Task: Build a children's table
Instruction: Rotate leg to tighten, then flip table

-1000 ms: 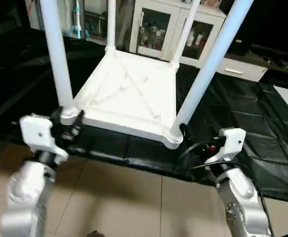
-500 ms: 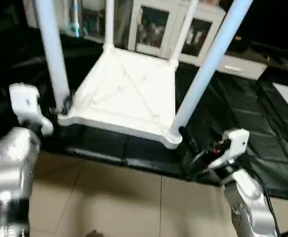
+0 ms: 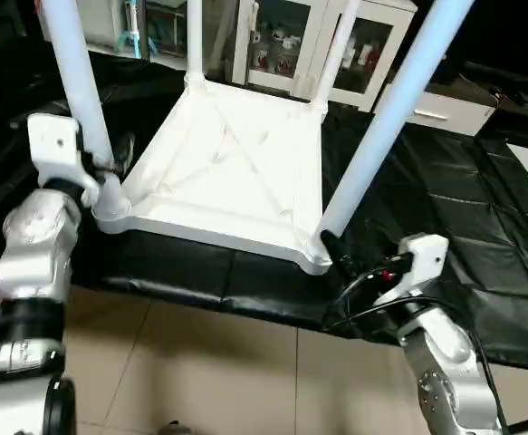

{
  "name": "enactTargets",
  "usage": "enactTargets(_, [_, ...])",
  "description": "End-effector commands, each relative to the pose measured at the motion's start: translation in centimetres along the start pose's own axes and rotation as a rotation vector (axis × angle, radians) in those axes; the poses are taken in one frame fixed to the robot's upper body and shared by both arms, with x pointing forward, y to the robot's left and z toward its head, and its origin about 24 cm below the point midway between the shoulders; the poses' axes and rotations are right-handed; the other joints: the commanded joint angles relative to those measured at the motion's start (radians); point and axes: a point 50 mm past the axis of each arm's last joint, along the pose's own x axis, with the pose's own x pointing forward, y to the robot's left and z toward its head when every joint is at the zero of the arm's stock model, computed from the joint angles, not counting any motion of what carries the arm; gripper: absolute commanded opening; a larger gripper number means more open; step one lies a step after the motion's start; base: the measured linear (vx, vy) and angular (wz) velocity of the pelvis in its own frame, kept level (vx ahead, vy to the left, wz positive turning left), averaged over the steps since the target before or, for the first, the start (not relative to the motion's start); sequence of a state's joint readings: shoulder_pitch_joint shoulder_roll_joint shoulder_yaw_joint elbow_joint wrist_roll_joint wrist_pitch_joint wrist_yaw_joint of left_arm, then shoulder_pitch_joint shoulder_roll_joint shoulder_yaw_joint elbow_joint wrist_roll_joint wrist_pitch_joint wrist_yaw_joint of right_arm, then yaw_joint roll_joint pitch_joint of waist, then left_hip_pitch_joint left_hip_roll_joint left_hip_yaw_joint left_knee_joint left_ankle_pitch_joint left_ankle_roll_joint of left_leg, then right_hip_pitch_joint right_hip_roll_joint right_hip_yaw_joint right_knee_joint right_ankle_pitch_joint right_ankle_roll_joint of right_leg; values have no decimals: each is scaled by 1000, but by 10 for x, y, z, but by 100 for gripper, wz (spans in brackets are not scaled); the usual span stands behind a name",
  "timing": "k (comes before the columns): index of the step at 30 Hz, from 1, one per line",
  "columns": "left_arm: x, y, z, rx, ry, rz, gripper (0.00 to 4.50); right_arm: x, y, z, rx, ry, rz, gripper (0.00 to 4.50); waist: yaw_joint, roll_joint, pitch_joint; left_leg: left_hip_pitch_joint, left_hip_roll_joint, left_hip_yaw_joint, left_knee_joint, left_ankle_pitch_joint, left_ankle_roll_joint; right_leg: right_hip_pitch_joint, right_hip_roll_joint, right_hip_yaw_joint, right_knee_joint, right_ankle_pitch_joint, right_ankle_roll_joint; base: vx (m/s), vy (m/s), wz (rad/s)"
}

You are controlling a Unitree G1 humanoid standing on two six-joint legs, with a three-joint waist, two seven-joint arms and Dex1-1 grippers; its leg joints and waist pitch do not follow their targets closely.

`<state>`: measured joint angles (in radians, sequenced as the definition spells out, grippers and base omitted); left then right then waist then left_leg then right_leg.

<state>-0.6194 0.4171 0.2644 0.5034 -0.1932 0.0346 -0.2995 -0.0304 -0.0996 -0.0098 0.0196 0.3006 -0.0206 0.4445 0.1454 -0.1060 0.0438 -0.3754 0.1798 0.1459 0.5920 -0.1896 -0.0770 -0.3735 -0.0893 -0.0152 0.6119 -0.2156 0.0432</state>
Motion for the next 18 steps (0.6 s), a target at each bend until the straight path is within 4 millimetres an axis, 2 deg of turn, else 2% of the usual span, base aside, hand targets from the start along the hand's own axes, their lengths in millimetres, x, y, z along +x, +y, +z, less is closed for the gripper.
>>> enactTargets(1, [2, -7, 2, -70, -4, -2, 427, -7, -7, 4, -36, -6, -31, 450, 0, 42, -56, 29, 31, -3, -89, -232, -71, 23, -36, 10, -43, 64, -174, 0, 0, 0])
enactTargets(5, [1, -13, 2, -96, -16, -15, 406, -9, -7, 5, -44, -12, -41, 450, 0, 42, -53, 23, 33, -2, -89, -230, -49, 26, -38, 13, -47, 47, -180, 0, 0, 0])
enactTargets(7, [-1, -17, 1, -109, -11, -25, 371, -9, -6, 5, -47, -13, -38, 450, -2, 45, -53, 23, 35, -3, -89, -225, -47, 26, -39, 12, -46, 44, -182, 0, 0, 0])
enactTargets(11, [-3, -19, 0, -98, 8, -11, 345, -9, -5, 4, -50, -11, -35, 450, -1, 47, -52, 24, 34, -2, -87, -203, -38, 25, -36, 12, -45, 62, -182, 0, 0, 0])
enactTargets(12, [-4, -19, -1, -89, 15, -8, 345, -8, -4, 4, -51, -11, -35, 450, -1, 45, -52, 24, 33, -2, -87, -199, -37, 25, -35, 12, -46, 65, -181, 0, 0, 0])
enactTargets(13, [-6, -19, -1, -82, 20, -8, 331, -8, -4, 4, -52, -10, -29, 450, -2, 39, -52, 23, 33, -1, -87, -194, -36, 26, -34, 12, -46, 67, -179, 0, 0, 0])
enactTargets(16, [-7, -19, -2, -72, 33, -9, 313, -7, -3, 4, -50, -9, -15, 450, -3, 42, -51, 23, 33, -1, -87, -198, -34, 25, -35, 12, -46, 56, -177, 0, 0, 0])
enactTargets(17, [-10, -20, -3, -76, 46, -18, 297, -7, 0, 3, -50, -2, 11, 450, -3, 36, -51, 23, 34, 0, -87, -199, -31, 25, -35, 13, -47, 49, -175, 0, 0, 0])
enactTargets(18, [-11, -20, -2, -93, 52, -14, 274, -6, 3, 3, -42, 5, 45, 450, -2, 39, -50, 23, 34, -1, -88, -200, -31, 25, -36, 12, -47, 43, -175, 0, 0, 0])
